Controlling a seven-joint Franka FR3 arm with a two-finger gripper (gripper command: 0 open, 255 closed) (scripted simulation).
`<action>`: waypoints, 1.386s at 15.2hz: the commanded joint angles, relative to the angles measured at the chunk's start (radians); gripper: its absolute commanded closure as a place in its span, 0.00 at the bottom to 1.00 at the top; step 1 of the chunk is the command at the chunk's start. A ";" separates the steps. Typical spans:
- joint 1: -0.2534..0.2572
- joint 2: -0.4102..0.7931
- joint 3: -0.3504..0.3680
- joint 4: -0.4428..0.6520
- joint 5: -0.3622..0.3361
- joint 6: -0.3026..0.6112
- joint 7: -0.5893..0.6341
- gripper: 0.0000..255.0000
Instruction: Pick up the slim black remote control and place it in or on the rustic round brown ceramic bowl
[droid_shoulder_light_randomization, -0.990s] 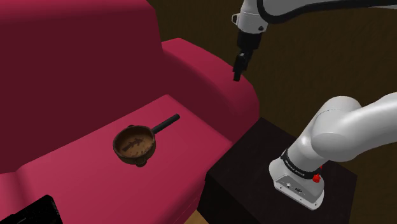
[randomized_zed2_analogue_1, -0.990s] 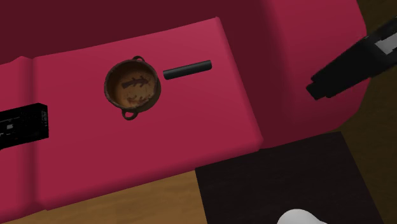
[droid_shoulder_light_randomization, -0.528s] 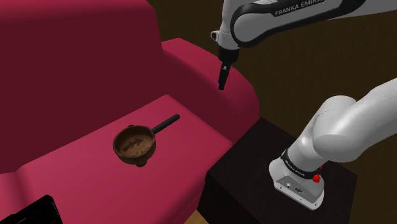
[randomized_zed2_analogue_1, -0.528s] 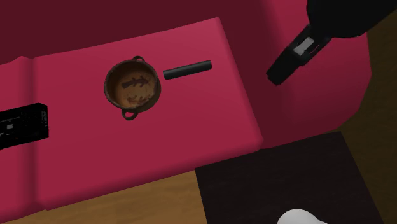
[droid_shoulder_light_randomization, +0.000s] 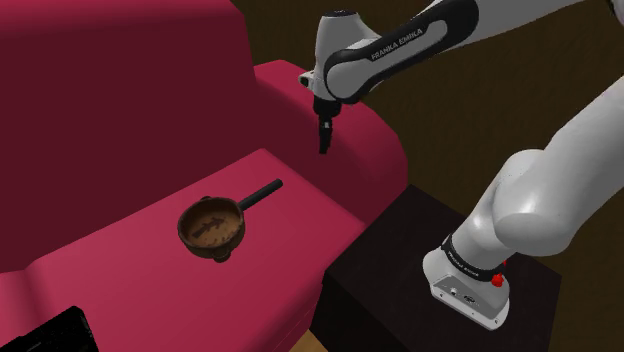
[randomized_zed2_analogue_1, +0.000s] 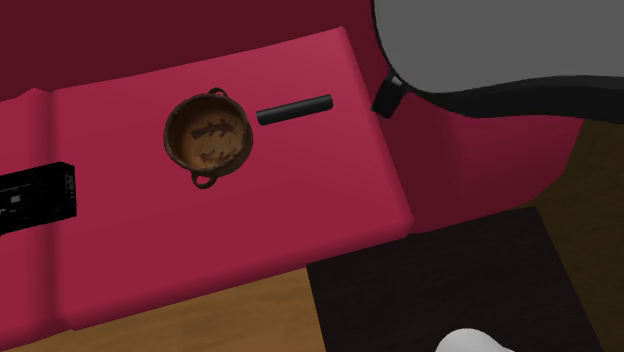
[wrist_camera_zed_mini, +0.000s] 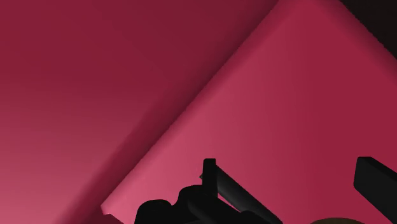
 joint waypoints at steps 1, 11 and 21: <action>0.013 0.076 0.006 0.026 0.002 0.058 -0.049 0.00; 0.043 0.437 0.060 0.229 -0.012 0.251 -0.275 0.00; 0.084 0.774 0.122 0.497 -0.091 0.349 -0.446 0.00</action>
